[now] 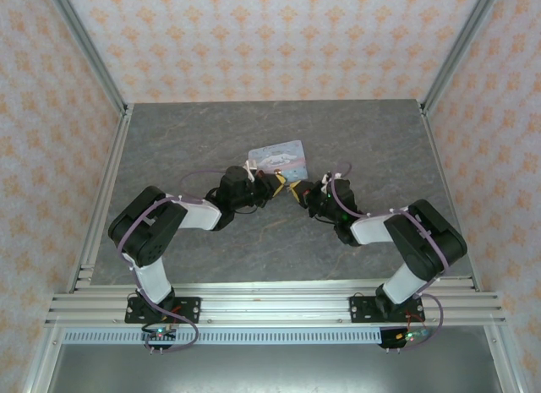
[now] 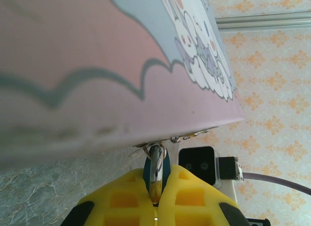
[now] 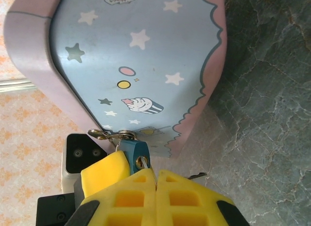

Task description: Unlock the padlock with the key

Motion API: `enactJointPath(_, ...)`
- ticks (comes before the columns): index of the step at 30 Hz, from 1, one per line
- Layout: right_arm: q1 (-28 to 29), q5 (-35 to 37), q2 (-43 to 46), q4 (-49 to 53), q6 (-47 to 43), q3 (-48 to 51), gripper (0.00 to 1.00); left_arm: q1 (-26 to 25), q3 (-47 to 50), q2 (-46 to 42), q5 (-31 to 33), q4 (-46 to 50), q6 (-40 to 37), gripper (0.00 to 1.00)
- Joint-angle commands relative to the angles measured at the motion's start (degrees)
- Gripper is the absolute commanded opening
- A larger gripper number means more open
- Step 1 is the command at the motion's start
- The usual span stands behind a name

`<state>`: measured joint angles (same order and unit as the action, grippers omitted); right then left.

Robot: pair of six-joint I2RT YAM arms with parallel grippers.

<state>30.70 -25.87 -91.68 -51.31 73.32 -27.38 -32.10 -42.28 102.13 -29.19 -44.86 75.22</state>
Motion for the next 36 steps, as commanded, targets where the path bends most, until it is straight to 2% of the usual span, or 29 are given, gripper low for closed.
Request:
enactJointPath(1,0.29,-1.68,3.22,-3.85,0.96,-1.64,0.00,-2.91,0.27,-2.13,-6.09,4.02,0.55,0.00)
enactJointPath(10,1.33,-2.67,11.11,2.51,-0.03,3.89,0.00,-2.80,1.10,-6.41,-2.80,10.03,0.19,0.00)
enactJointPath(19,5.52,-0.74,17.81,9.49,-2.51,6.29,0.00,-2.78,3.06,-8.73,-2.36,11.81,-0.16,0.00)
enactJointPath(27,5.75,1.60,19.83,9.57,-2.00,9.95,0.00,-2.69,3.92,-10.71,-2.19,13.22,-0.78,0.00)
enactJointPath(36,5.69,0.96,20.40,8.68,-5.32,12.75,0.00,-2.62,3.70,-10.57,-2.80,11.61,-0.29,0.00)
